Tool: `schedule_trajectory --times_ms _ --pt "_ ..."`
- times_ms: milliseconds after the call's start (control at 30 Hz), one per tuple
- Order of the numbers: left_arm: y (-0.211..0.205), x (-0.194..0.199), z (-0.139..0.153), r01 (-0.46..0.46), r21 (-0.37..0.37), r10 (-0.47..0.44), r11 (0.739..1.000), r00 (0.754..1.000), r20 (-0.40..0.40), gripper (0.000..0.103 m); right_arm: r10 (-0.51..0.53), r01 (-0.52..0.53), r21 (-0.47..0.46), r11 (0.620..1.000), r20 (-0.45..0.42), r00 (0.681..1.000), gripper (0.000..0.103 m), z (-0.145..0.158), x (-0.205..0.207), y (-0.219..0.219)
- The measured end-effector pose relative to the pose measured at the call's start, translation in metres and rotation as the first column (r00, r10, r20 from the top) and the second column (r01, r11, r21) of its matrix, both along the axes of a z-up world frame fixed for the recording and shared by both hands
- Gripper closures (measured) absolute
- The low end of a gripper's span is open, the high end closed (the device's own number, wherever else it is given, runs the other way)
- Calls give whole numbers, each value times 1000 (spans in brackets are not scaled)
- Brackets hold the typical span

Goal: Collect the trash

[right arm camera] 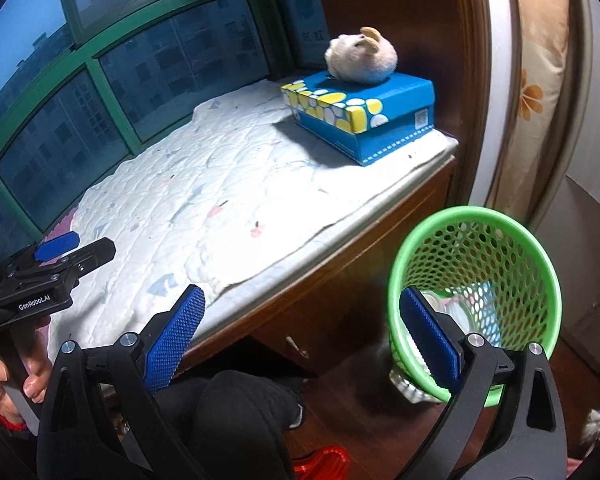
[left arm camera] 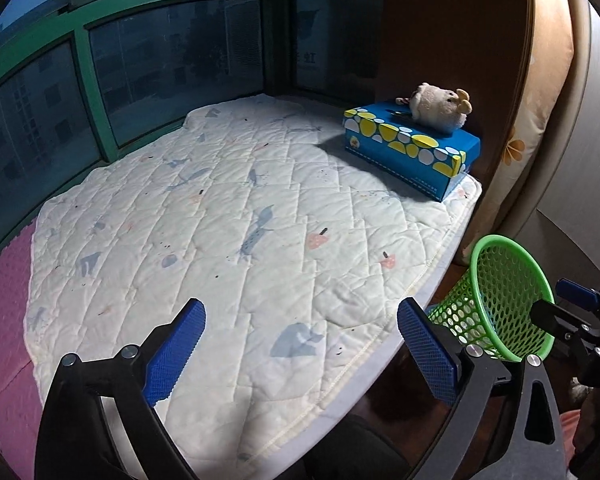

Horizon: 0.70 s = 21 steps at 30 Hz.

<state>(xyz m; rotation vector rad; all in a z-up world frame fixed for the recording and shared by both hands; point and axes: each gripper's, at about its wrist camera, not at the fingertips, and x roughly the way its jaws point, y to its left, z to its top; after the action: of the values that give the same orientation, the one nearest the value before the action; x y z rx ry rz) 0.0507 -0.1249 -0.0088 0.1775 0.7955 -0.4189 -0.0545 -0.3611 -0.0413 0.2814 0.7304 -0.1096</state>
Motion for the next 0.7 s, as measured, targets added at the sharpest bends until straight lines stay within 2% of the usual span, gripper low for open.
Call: schedule_trajectory --times_ms 133,300,700 --pt "23 -1 2 -56 -17 56 998 998 -13 8 15 -15 2 1000 12 1000 5 3 1 11" --pt "41 -10 3 -95 -15 95 995 995 11 7 27 -27 -11 1000 14 1000 5 5 2 24" --pt "58 -25 2 -158 26 156 987 986 50 7 58 -58 -19 998 21 998 5 10 1 44"
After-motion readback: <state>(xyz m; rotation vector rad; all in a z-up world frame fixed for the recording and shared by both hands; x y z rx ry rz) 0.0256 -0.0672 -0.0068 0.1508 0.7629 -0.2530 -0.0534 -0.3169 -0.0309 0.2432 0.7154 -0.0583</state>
